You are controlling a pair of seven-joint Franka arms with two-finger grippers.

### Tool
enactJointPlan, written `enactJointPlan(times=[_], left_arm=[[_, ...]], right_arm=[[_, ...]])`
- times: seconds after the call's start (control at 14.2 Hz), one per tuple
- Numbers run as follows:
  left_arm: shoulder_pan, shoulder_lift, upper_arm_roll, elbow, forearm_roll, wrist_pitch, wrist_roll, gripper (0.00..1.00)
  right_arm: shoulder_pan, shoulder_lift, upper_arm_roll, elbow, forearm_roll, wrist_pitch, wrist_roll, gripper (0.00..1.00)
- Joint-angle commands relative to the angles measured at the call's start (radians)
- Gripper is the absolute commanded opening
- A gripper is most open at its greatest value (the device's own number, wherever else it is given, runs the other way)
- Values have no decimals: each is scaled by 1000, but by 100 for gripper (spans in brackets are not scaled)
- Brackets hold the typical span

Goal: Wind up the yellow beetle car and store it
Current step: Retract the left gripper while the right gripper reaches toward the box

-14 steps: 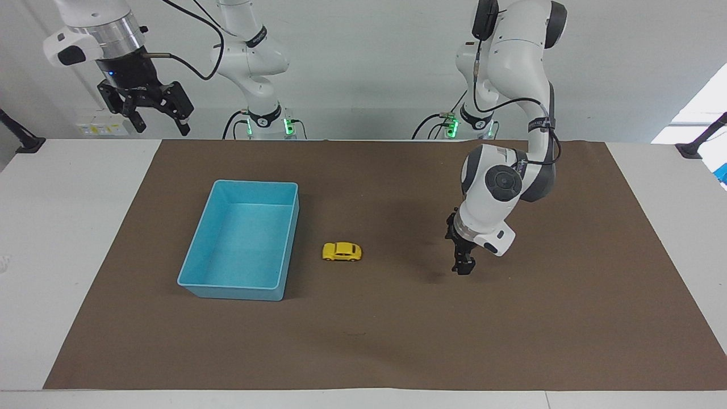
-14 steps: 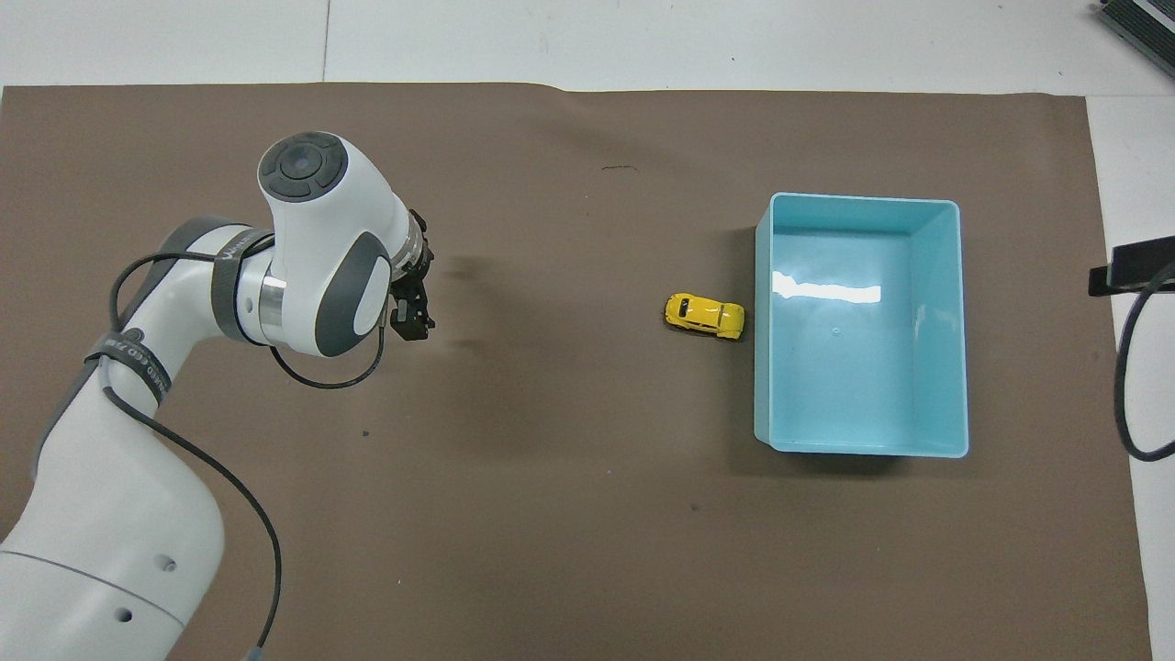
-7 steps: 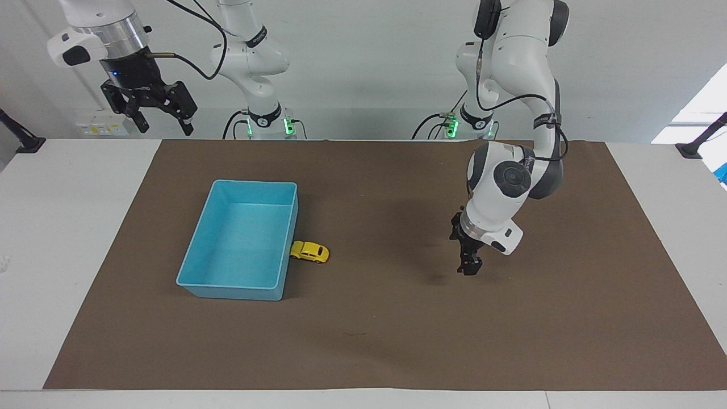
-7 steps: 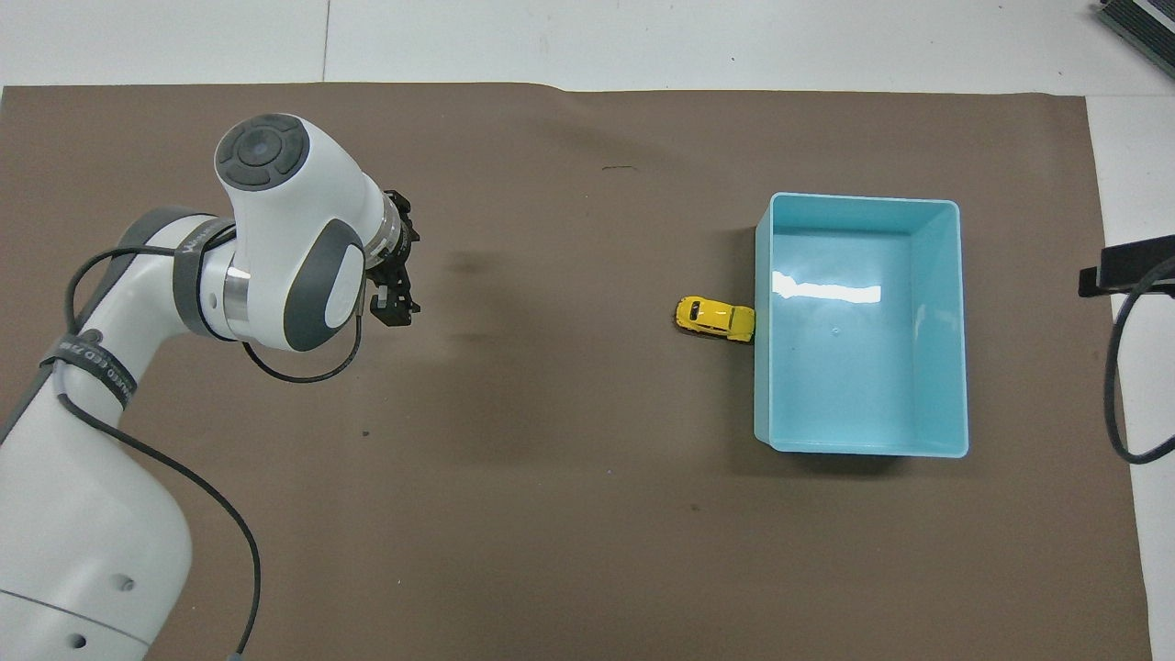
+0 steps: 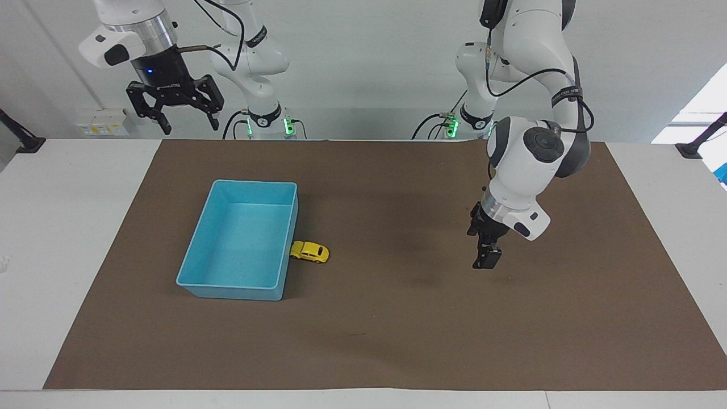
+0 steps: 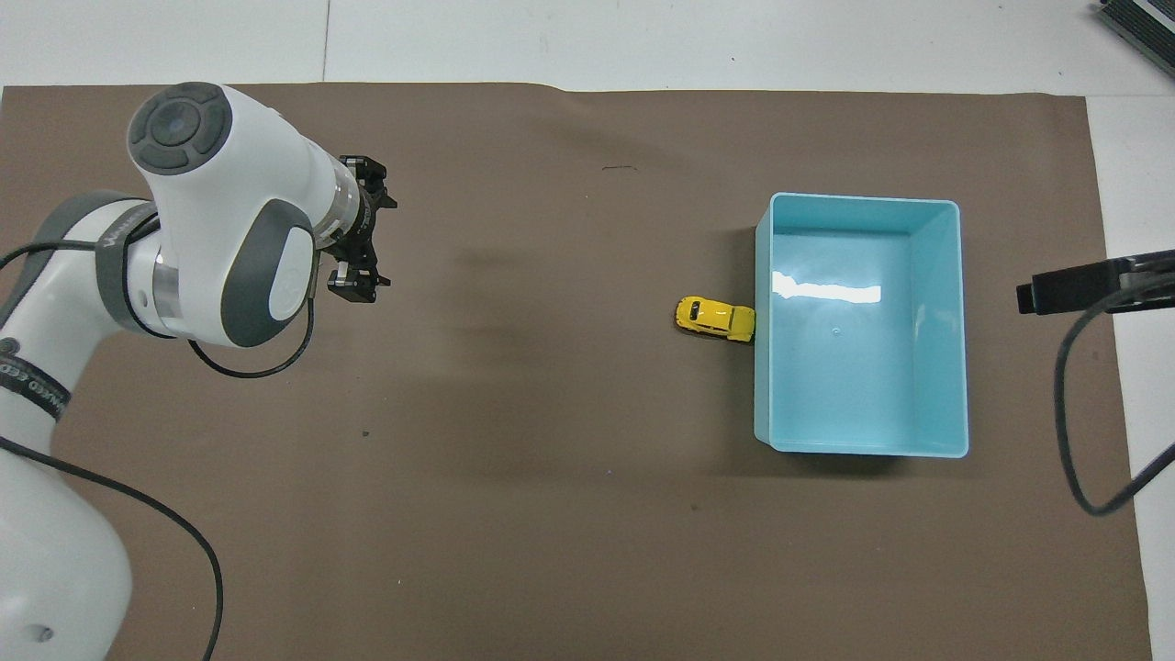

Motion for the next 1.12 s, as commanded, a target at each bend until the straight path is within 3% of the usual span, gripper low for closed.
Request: enactJointPlan(times=[0.0, 0.35, 1.05], left_arm=[[38, -77, -8, -7, -4, -48, 83, 100], [84, -197, -4, -6, -4, -157, 302, 100], [156, -312, 1, -10, 5, -262, 860, 100]], right_arm=[[-11, -27, 36, -34, 23, 12, -69, 100], [-11, -26, 58, -35, 20, -7, -320, 100], [55, 20, 79, -39, 3, 6, -632, 100]])
